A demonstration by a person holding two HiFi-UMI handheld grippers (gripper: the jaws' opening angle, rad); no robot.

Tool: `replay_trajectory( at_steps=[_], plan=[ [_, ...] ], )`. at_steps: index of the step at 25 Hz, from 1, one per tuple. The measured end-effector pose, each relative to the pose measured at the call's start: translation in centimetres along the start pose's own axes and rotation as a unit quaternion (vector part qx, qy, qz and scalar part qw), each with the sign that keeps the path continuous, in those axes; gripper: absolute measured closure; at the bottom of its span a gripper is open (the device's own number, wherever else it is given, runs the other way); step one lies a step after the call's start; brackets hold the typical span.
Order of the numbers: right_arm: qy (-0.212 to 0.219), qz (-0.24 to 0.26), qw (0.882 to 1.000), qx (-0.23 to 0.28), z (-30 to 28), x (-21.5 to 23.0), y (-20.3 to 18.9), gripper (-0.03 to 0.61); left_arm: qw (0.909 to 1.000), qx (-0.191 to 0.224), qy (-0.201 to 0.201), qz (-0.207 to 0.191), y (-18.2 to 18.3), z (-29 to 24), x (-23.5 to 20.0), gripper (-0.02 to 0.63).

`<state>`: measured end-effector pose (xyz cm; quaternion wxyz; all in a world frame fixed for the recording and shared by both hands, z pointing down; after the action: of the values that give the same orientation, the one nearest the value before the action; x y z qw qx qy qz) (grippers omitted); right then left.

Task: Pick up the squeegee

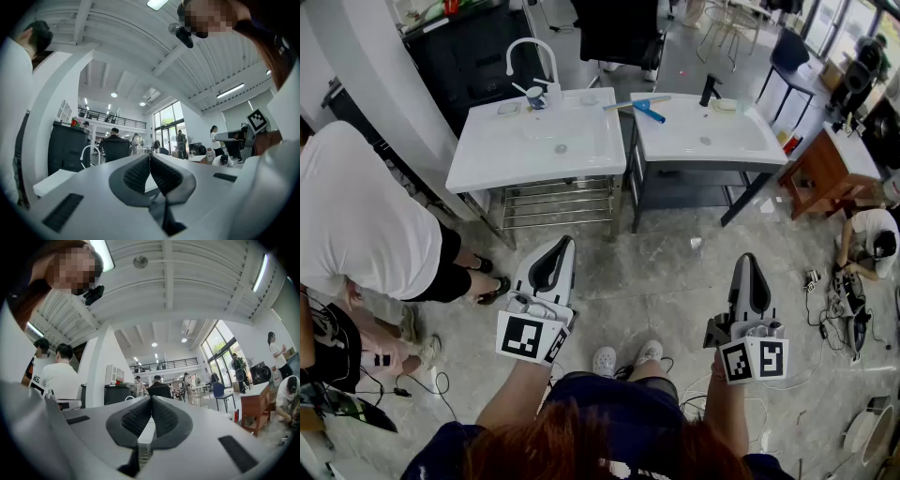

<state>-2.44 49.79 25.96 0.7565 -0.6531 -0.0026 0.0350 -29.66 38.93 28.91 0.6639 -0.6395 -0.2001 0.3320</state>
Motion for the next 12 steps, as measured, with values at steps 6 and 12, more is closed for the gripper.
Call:
replay_trajectory(
  at_steps=[6,12],
  plan=[
    [0.001,-0.004,1.0,0.0,0.4,-1.1,0.2,0.563,1.0,0.004,-0.004,0.002,0.4,0.7,0.0,0.592],
    [0.007,-0.016,1.0,-0.008,-1.1,-2.3,-0.6,0.561,0.9999,-0.003,-0.014,0.008,0.1,-0.3,-1.2,0.592]
  ],
)
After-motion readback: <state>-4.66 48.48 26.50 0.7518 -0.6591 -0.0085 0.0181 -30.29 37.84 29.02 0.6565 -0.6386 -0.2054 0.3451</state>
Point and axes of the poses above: the fingertips, and each gripper's own axes: z backward along the fingers, x to its right, y out of its top, the point moved 2 cm from there along z, backward along the fingers, and after that the axes turned 10 degrees about z, right-handed, at the moved point
